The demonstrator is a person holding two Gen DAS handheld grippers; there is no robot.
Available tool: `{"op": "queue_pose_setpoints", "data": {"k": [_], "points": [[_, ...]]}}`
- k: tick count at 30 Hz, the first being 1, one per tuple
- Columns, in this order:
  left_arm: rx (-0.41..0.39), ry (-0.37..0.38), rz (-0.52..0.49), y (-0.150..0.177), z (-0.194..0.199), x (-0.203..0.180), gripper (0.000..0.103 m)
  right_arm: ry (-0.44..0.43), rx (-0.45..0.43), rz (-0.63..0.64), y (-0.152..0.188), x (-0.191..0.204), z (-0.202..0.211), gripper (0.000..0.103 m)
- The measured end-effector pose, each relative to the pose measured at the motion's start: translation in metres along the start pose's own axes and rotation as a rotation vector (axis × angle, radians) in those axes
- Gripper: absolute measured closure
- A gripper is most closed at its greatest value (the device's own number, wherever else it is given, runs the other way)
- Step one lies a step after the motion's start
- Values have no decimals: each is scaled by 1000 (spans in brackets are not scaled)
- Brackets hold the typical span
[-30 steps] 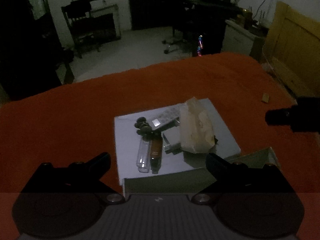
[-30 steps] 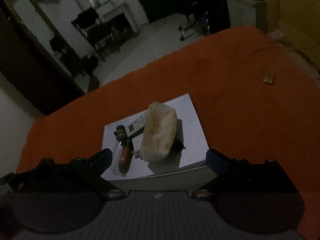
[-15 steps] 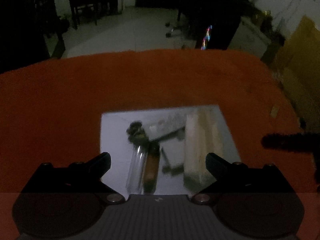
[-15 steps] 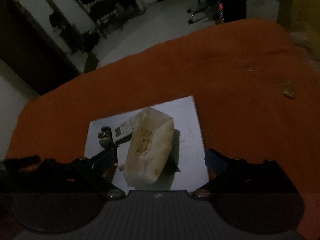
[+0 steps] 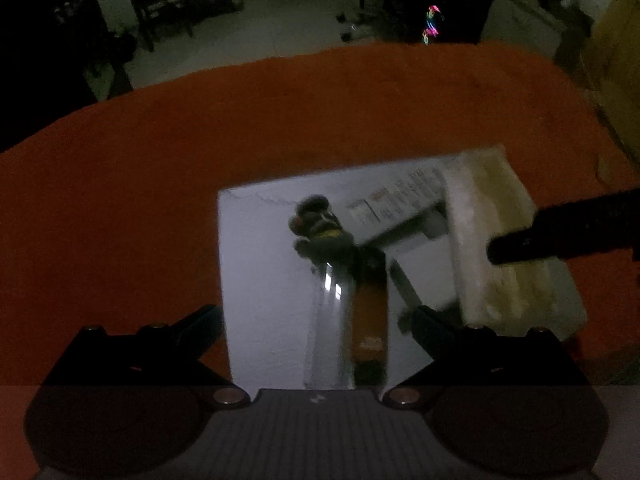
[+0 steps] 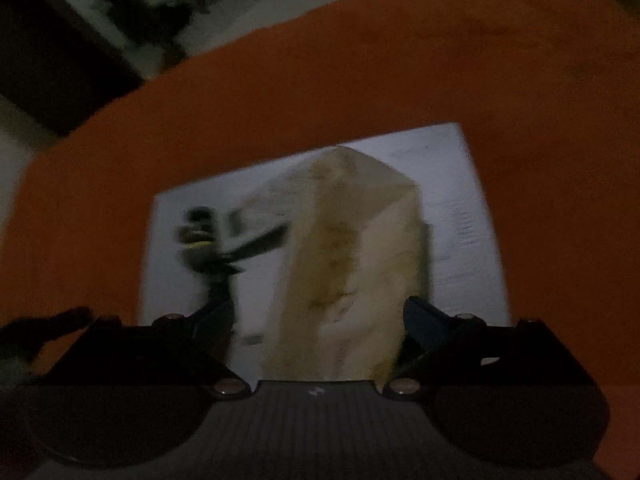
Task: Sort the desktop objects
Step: 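Grasp the tissue-wrapped bundle with the right tool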
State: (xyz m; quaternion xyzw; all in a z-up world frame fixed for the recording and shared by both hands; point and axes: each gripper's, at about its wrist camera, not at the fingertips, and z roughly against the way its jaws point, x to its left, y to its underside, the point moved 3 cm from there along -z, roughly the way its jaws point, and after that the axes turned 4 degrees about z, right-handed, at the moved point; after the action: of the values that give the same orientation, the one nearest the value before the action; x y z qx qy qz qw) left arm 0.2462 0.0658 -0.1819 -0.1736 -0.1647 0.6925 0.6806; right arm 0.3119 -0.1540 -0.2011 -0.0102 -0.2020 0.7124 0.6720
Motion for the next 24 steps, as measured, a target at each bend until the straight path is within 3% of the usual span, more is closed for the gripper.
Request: {"op": "queue_pose_setpoints", "data": {"k": [3, 5, 8, 11, 21, 24], "points": [[3, 14, 26, -3, -2, 9, 1, -38, 47, -1, 3, 1, -18, 21], [8, 5, 3, -5, -4, 10, 1, 12, 6, 25, 6, 2, -20, 55], [9, -23, -50, -7, -6, 5, 1, 18, -36, 52, 8, -1, -16, 77], [14, -33, -84, -6, -15, 3, 1, 31, -60, 59, 8, -9, -9, 87], [33, -30, -53, 1, -28, 7, 1, -41, -141, 118, 6, -2, 62, 94], [40, -23, -63, -3, -28, 3, 4, -26, -146, 170, 11, 10, 75, 96]]}}
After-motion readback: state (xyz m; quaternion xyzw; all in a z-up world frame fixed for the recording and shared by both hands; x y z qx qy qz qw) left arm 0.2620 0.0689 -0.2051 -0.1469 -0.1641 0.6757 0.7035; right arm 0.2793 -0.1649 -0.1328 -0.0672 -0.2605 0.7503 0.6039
